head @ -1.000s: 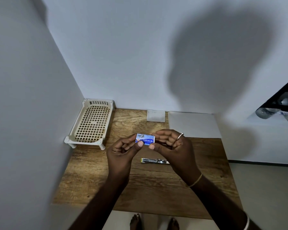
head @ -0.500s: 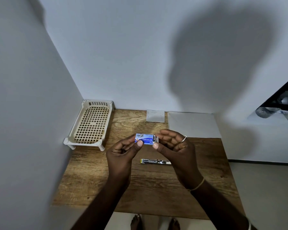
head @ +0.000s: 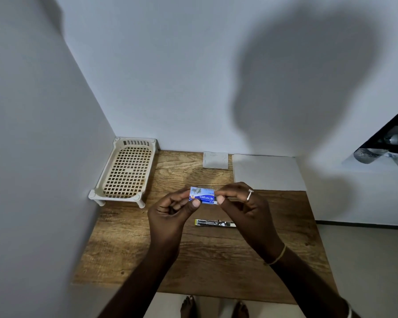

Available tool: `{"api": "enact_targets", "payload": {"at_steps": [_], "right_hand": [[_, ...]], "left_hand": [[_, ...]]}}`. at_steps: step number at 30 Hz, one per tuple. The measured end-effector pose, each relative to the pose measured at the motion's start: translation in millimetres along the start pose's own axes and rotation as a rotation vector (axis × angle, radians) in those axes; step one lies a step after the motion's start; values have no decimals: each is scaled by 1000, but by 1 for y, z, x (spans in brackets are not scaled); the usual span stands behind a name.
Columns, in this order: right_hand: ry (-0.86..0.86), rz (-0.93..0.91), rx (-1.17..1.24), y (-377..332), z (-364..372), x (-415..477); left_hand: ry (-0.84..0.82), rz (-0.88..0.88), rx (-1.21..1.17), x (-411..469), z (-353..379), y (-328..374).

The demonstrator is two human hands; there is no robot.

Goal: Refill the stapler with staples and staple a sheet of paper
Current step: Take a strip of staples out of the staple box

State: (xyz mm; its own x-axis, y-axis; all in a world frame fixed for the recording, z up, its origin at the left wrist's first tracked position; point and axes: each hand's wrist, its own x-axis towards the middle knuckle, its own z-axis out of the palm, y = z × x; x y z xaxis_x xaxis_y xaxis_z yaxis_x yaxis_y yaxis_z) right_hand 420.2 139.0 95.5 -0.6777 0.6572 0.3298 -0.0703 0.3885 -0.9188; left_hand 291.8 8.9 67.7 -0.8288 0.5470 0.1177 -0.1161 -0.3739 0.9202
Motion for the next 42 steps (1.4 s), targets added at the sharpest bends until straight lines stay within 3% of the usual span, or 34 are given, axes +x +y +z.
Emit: {"api": "enact_targets", "payload": {"at_steps": [5, 17, 28, 42], "right_hand": [[-33, 3, -185, -5, -6, 8], [-346, -120, -581, -25, -20, 27], [-454, -181, -860, -31, -20, 31], [-530, -59, -769, -27, -27, 26]], "left_hand": [[-15, -31, -3, -2, -2, -2], [6, -87, -51, -1, -6, -12], [-25, -80, -62, 0, -3, -16], [-18, -79, -42, -1, -5, -15]]}}
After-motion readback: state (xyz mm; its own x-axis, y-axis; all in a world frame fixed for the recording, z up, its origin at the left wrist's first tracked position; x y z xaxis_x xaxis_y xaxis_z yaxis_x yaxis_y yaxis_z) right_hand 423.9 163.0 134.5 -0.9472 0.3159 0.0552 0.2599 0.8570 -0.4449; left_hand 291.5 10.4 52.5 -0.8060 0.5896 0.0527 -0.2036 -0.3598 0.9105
